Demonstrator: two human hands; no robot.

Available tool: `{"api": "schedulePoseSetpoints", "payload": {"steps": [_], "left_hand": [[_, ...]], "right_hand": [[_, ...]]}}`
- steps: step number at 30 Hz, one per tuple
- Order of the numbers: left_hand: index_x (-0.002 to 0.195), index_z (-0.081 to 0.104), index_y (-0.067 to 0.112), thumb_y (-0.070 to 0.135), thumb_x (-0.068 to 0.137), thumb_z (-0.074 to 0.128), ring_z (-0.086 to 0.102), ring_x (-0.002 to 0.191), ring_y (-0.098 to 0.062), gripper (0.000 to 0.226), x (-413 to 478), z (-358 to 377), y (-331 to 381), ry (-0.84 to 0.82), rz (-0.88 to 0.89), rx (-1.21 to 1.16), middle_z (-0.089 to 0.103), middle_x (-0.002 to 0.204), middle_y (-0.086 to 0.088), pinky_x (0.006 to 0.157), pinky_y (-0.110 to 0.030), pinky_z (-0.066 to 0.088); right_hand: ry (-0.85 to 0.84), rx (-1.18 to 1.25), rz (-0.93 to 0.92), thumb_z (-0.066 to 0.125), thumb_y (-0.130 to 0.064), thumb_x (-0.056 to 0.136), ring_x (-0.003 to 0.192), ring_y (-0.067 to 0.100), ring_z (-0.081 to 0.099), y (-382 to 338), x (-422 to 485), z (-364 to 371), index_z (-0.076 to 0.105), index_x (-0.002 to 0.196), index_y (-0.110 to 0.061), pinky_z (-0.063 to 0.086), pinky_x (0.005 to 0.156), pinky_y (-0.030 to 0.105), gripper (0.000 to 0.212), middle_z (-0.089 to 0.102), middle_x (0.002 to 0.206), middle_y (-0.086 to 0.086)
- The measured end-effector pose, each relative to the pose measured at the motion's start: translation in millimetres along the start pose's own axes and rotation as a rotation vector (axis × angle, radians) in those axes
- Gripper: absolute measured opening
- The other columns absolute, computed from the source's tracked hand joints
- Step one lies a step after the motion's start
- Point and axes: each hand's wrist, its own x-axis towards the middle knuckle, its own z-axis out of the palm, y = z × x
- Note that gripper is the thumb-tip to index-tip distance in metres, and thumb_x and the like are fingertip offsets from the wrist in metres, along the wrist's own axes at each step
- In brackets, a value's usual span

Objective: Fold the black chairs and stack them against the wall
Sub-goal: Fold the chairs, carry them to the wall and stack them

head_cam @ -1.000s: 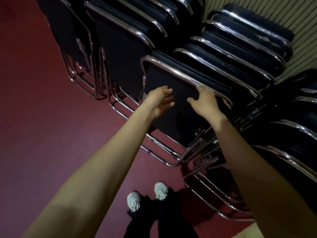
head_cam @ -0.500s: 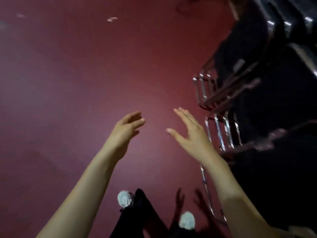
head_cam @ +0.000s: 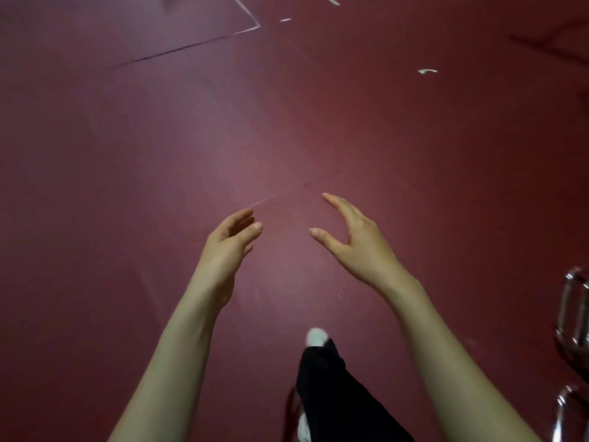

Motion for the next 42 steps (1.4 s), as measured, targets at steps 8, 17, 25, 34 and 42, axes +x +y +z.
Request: {"api": "schedulePoseSetpoints", "payload": {"steps": [8,17,25,34,42], "left_hand": [[0.13,0.055,0.012,0.006,0.093,0.058,0.059,0.102,-0.005,0.038,226,-87,81,0.191,-0.013,-0.091,0.06,0.126,-0.005,0.101,-0.032,0.044],[0.129,0.055,0.012,0.005,0.093,0.058,0.058,0.094,0.003,0.037,473,-176,206,0.278,0.017,-0.194,0.059,0.124,-0.005,0.102,-0.032,0.043],[0.13,0.055,0.012,0.005,0.093,0.058,0.058,0.1,-0.003,0.038,737,-288,311,0.29,0.062,-0.205,0.059,0.12,-0.002,0.103,-0.033,0.042],[0.119,0.059,0.017,0.005,0.092,0.059,0.059,0.094,0.001,0.029,1006,-379,440,0.247,0.086,-0.158,0.061,0.115,-0.001,0.1,-0.03,0.043],[0.11,0.062,0.018,0.007,0.092,0.059,0.058,0.112,-0.014,0.02,1277,-444,543,0.21,0.031,-0.171,0.063,0.117,-0.004,0.097,-0.03,0.045]], "right_hand": [[-0.139,0.001,-0.124,0.06,-0.035,0.092,0.142,0.012,0.026,-48,273,70,0.032,0.147,-0.017,0.015,0.111,0.016,0.064,0.034,0.152,-0.001],[-0.224,-0.05,-0.224,0.059,-0.035,0.092,0.14,0.012,0.029,-126,573,128,0.034,0.146,-0.016,0.016,0.108,0.012,0.062,0.036,0.15,0.0],[-0.153,-0.068,-0.233,0.059,-0.035,0.092,0.141,0.012,0.027,-196,857,208,0.034,0.146,-0.016,0.017,0.11,0.017,0.062,0.035,0.151,-0.001],[-0.121,-0.057,-0.179,0.06,-0.036,0.092,0.142,0.013,0.026,-255,1145,264,0.033,0.147,-0.015,0.016,0.111,0.018,0.064,0.034,0.152,0.001],[-0.135,-0.045,-0.146,0.059,-0.035,0.092,0.14,0.012,0.028,-288,1435,319,0.034,0.146,-0.016,0.015,0.107,0.013,0.062,0.035,0.151,0.0]]}}
